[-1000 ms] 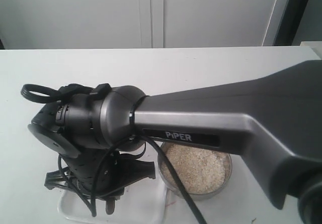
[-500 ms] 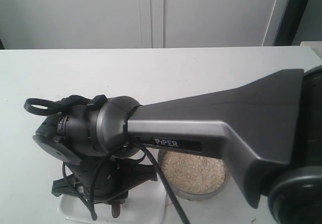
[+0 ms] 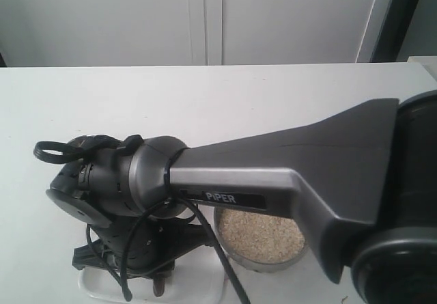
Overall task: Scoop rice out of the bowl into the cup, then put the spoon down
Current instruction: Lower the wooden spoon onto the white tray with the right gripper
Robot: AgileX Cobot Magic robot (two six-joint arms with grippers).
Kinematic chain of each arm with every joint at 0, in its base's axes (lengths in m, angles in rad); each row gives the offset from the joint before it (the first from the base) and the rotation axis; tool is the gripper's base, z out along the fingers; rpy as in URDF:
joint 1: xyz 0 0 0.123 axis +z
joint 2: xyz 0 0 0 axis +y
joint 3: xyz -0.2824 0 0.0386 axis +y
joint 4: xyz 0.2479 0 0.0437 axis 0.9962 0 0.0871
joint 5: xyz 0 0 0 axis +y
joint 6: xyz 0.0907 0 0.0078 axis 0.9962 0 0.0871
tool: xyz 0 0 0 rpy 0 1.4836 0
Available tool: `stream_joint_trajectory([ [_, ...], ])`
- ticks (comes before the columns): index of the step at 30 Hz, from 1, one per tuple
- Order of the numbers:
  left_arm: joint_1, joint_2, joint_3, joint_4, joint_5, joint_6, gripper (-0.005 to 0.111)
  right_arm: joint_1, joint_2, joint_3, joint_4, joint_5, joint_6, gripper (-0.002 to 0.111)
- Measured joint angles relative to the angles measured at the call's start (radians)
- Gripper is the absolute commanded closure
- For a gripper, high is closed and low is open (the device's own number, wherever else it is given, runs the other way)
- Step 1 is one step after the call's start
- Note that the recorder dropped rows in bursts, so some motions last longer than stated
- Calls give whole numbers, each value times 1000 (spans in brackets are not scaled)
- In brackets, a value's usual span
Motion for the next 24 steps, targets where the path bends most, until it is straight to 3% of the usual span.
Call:
stream_joint_trajectory([
  [8, 0, 0, 0, 0, 0, 0, 92, 0, 0, 0, 0, -2, 0, 107],
  [17, 0, 0, 0, 0, 0, 0, 92, 0, 0, 0, 0, -2, 0, 86],
  [24, 0, 0, 0, 0, 0, 0, 92, 0, 0, 0, 2, -2, 0, 83],
])
